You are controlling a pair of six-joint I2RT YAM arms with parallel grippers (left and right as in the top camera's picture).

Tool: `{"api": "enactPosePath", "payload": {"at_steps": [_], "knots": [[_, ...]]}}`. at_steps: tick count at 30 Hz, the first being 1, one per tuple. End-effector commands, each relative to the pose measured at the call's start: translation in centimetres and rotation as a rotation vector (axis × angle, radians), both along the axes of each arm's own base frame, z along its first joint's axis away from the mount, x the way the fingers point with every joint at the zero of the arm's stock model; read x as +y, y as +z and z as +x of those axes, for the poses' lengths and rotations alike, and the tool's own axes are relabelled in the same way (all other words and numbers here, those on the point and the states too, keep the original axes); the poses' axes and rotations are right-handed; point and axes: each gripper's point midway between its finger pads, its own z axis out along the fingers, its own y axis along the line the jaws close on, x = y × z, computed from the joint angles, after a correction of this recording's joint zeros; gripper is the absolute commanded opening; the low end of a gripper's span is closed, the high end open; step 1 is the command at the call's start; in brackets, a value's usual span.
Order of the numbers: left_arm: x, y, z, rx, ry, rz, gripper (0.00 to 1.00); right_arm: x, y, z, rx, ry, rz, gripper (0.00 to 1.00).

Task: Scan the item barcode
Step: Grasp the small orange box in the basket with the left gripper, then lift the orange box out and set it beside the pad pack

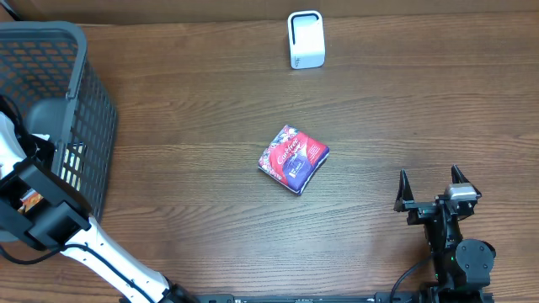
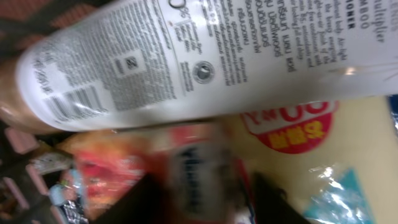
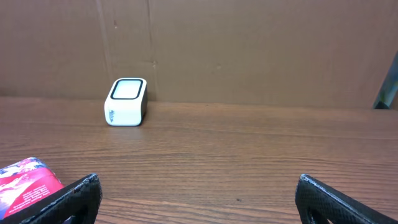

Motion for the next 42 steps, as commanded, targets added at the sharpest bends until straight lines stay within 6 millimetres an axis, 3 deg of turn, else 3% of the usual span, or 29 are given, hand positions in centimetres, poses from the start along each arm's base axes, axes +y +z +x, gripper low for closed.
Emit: {"api": "enactPosePath", "payload": {"at_steps": [1,7,12,17,26,31,34,39,42], "knots": [[0.3,0.9,-1.0,0.046,0.002,0.046,0.07,0.0,-0.1,0.0,-0.006,-0.002,-0.001,1.00],[0.3,1.8,-1.3,0.061,-0.005,0.051,0.04,0.0,-0.1,0.0,-0.006,-0.002,-0.001,1.00],[0.2,4.0,-1.0,0.034,-0.003,0.055,0.04,0.0,-0.1,0.0,-0.006,-0.002,-0.001,1.00],[0.2,8.3,0.5,-0.085,-0.003,0.072,0.04,0.0,-0.1,0.0,-0.006,-0.002,-0.001,1.00],[-1.0,18.7,2.4,-0.370,-0.036,0.166,0.04,0.0,-0.1,0.0,-0.006,-0.002,-0.001,1.00],[-4.5,24.7,3.8,-0.617,-0.107,0.134,0.04,0.0,-0.1,0.0,-0.006,-0.002,-0.001,1.00],[-7.8,27.6,4.9,-0.742,-0.221,0.080,0.04,0.0,-0.1,0.0,-0.006,-0.002,-0.001,1.00],[-14.8,31.0,7.2,-0.877,-0.484,-0.020,0.04,0.0,-0.1,0.0,-0.006,-0.002,-0.001,1.00],[-19.9,31.6,9.4,-0.914,-0.677,-0.097,0.04,0.0,-0.1,0.0,-0.006,-0.002,-0.001,1.00]]}}
